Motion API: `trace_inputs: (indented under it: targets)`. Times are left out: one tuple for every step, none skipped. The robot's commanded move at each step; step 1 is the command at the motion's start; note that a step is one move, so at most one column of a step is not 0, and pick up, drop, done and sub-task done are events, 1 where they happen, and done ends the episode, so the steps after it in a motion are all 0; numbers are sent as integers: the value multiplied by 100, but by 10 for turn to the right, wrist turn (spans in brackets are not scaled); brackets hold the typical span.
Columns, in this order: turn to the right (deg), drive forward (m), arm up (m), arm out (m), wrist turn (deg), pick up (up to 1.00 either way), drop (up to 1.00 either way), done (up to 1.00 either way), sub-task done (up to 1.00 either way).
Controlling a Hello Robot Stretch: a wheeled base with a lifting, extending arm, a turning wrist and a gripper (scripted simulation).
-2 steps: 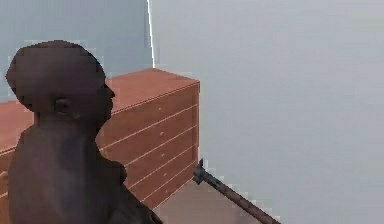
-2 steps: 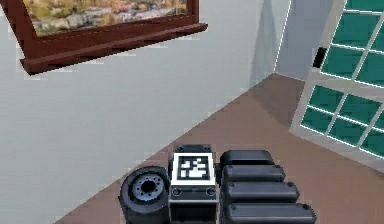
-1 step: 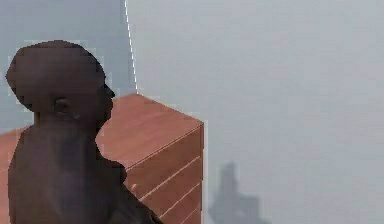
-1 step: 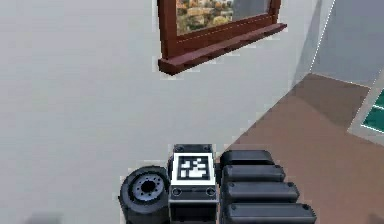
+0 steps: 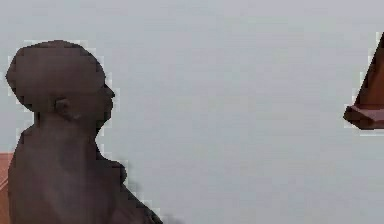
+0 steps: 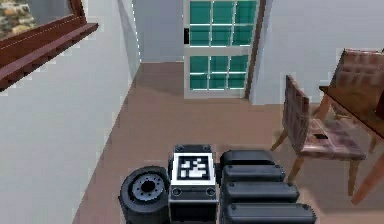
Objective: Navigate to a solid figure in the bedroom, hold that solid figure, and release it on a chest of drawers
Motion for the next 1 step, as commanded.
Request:
trace_inputs:
  targets:
    - [360,0,0,0,0,0,0,0,0]
